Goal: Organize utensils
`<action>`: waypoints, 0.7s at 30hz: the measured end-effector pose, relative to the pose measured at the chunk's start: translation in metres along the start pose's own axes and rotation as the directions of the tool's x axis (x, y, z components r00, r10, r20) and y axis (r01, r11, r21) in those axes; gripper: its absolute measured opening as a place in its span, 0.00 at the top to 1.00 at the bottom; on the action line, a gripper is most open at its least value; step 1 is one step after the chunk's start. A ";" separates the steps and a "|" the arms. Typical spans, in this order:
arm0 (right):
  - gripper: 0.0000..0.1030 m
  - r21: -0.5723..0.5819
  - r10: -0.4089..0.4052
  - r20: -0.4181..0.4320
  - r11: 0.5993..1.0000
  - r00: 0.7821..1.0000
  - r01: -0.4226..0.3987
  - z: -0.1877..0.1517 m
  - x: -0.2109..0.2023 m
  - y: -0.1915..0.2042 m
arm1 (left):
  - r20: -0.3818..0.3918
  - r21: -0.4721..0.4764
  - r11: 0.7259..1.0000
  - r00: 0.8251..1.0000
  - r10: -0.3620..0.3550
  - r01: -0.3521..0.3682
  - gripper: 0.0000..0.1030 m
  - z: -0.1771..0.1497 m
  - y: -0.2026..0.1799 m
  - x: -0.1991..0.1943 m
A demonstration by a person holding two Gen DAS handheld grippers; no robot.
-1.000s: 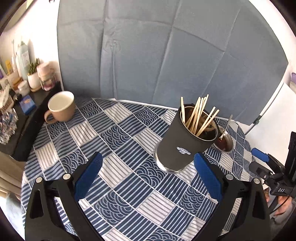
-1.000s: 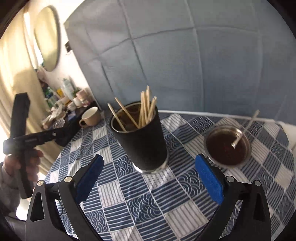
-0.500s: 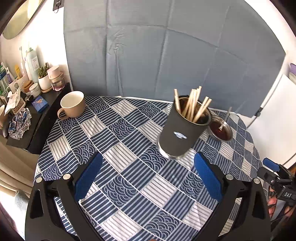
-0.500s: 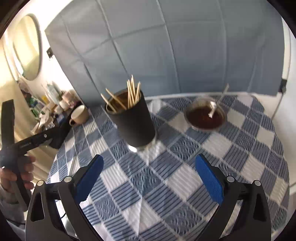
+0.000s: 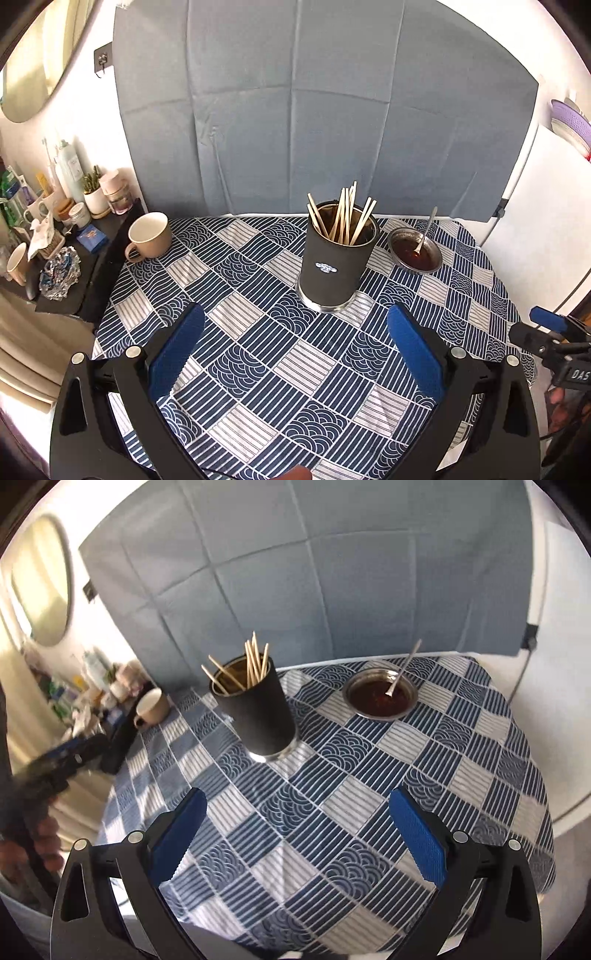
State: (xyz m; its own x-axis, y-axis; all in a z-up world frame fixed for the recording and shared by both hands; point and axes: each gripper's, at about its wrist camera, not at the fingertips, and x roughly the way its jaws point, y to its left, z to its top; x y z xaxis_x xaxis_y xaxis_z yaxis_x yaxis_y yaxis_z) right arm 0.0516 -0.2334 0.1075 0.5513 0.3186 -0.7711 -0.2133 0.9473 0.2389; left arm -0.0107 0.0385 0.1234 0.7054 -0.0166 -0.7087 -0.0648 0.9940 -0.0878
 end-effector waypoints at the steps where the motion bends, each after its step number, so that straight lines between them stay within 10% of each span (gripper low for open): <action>1: 0.08 0.006 0.004 0.000 1.000 1.000 -0.004 -0.001 -0.003 0.001 | -0.004 0.001 1.000 1.000 -0.009 0.009 0.06 -0.002 -0.002 -0.003; 21: 0.08 -0.116 -0.122 -0.053 0.987 0.991 0.115 -0.027 0.011 0.036 | -0.123 -0.046 0.999 0.992 0.002 -0.008 0.06 -0.031 0.006 -0.009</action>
State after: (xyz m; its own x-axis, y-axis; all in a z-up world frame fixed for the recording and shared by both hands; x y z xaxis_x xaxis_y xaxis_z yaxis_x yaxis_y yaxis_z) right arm 0.0282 -0.1970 0.0921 0.5298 0.1989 -0.8245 -0.2410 0.9673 0.0785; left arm -0.0395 0.0416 0.1076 0.6131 -0.0276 -0.7895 -0.1024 0.9882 -0.1141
